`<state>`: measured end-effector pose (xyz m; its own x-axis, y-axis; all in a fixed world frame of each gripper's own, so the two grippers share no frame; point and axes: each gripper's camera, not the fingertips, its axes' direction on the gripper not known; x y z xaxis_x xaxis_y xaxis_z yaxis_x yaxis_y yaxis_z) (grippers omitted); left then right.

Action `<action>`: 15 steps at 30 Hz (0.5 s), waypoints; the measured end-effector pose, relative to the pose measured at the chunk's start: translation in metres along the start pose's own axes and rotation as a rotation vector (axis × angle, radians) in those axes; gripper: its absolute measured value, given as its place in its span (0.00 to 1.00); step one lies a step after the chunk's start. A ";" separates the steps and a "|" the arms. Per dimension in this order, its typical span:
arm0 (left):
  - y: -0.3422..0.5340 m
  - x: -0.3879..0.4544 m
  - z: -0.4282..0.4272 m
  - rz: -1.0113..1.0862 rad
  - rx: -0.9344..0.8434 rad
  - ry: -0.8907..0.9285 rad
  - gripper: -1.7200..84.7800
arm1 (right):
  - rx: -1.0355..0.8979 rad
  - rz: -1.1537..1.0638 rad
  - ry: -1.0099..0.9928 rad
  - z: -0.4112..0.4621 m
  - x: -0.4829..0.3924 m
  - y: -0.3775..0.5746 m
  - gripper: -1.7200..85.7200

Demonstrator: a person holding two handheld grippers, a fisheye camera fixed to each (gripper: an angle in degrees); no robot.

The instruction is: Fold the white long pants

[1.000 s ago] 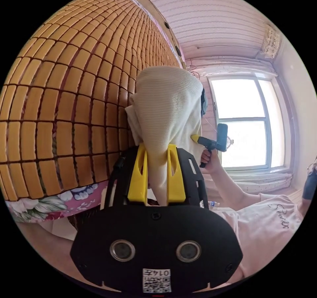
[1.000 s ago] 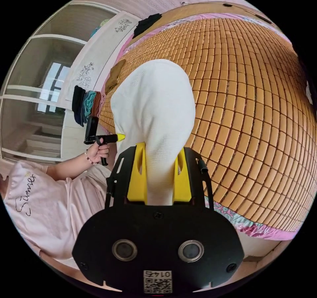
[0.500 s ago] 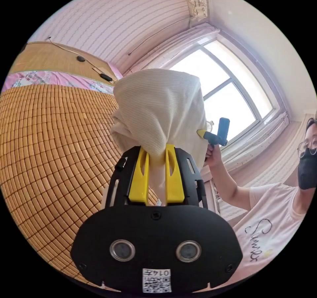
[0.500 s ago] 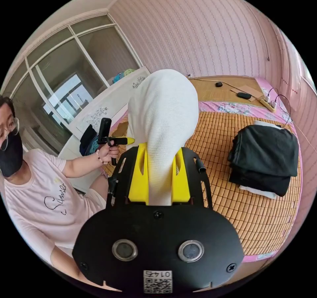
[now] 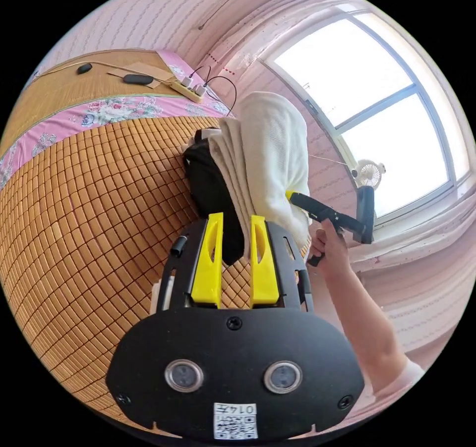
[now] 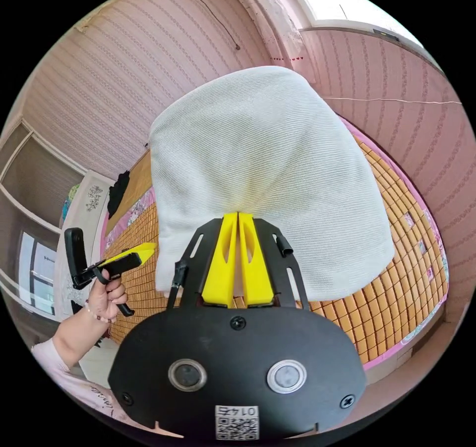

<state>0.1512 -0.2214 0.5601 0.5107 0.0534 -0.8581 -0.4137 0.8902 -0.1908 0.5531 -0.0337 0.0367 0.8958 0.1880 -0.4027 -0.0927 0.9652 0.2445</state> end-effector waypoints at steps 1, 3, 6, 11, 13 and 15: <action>0.016 0.000 -0.011 0.051 0.003 -0.009 0.12 | -0.003 -0.013 -0.051 -0.004 -0.001 -0.004 0.01; 0.048 -0.001 -0.036 0.122 0.003 -0.031 0.12 | 0.012 -0.044 -0.051 -0.015 -0.012 -0.005 0.01; 0.128 -0.016 -0.084 0.180 -0.018 -0.080 0.12 | 0.056 -0.202 0.045 -0.041 -0.059 0.007 0.02; 0.308 -0.081 -0.191 -0.065 -0.058 -0.283 0.11 | 0.101 -0.580 0.097 -0.054 -0.180 0.075 0.02; 0.365 -0.100 -0.229 -0.193 -0.029 -0.357 0.11 | 0.061 -0.655 0.019 -0.029 -0.220 0.097 0.02; 0.417 -0.117 -0.265 -0.338 0.006 -0.427 0.11 | -0.060 -0.734 -0.077 0.011 -0.261 0.114 0.03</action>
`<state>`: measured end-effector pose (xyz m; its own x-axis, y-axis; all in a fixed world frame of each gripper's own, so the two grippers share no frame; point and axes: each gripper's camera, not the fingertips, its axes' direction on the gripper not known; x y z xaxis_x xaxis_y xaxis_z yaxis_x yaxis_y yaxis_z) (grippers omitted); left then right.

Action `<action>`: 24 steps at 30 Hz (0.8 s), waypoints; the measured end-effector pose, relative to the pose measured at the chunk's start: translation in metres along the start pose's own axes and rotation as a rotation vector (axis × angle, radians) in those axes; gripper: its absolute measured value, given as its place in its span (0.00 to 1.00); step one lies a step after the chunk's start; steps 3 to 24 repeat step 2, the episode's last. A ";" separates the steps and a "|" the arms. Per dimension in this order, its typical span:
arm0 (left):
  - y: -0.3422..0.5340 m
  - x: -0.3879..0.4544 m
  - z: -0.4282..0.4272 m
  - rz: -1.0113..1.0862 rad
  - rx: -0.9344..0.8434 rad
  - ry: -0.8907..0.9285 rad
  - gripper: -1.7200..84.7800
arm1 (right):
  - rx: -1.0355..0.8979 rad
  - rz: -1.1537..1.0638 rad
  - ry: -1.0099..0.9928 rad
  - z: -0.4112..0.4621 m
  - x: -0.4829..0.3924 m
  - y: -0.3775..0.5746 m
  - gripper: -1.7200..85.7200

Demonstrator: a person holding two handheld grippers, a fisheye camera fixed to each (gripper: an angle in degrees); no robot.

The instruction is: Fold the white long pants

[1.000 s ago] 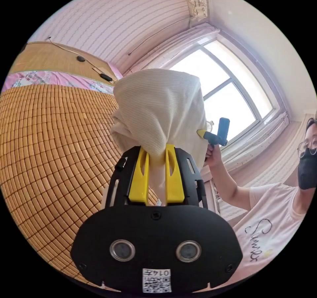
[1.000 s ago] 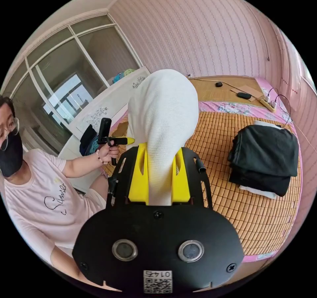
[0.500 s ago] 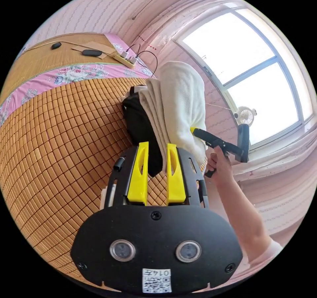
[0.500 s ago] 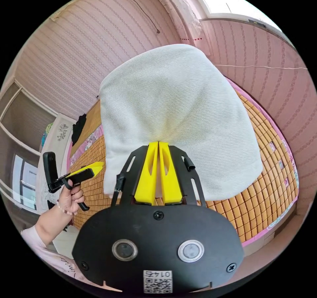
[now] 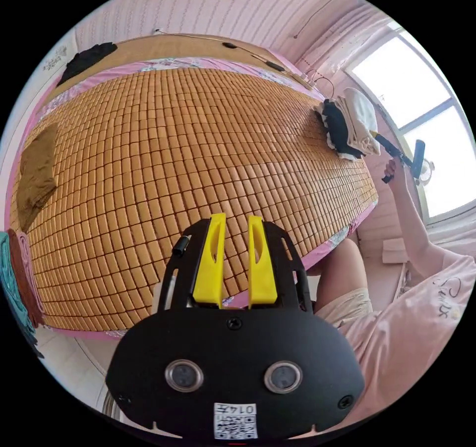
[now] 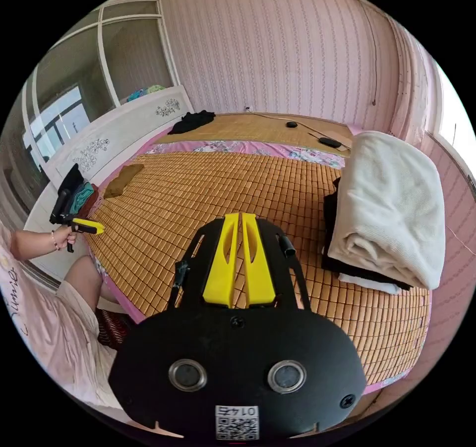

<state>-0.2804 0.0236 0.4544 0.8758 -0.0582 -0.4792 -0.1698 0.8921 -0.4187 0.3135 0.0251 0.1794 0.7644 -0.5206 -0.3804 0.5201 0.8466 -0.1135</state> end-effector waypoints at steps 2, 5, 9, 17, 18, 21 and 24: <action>0.045 -0.048 -0.031 -0.154 0.070 -0.073 0.11 | -0.190 -0.072 -0.212 0.065 -0.050 -0.034 0.03; 0.045 -0.048 -0.031 -0.154 0.070 -0.073 0.11 | -0.190 -0.072 -0.212 0.065 -0.050 -0.034 0.03; 0.045 -0.048 -0.031 -0.154 0.070 -0.073 0.11 | -0.190 -0.072 -0.212 0.065 -0.050 -0.034 0.03; 0.045 -0.048 -0.031 -0.154 0.070 -0.073 0.11 | -0.190 -0.072 -0.212 0.065 -0.050 -0.034 0.03; 0.045 -0.048 -0.031 -0.154 0.070 -0.073 0.11 | -0.190 -0.072 -0.212 0.065 -0.050 -0.034 0.03; 0.045 -0.048 -0.031 -0.154 0.070 -0.073 0.11 | -0.190 -0.072 -0.212 0.065 -0.050 -0.034 0.03; 0.045 -0.048 -0.031 -0.154 0.070 -0.073 0.11 | -0.190 -0.072 -0.212 0.065 -0.050 -0.034 0.03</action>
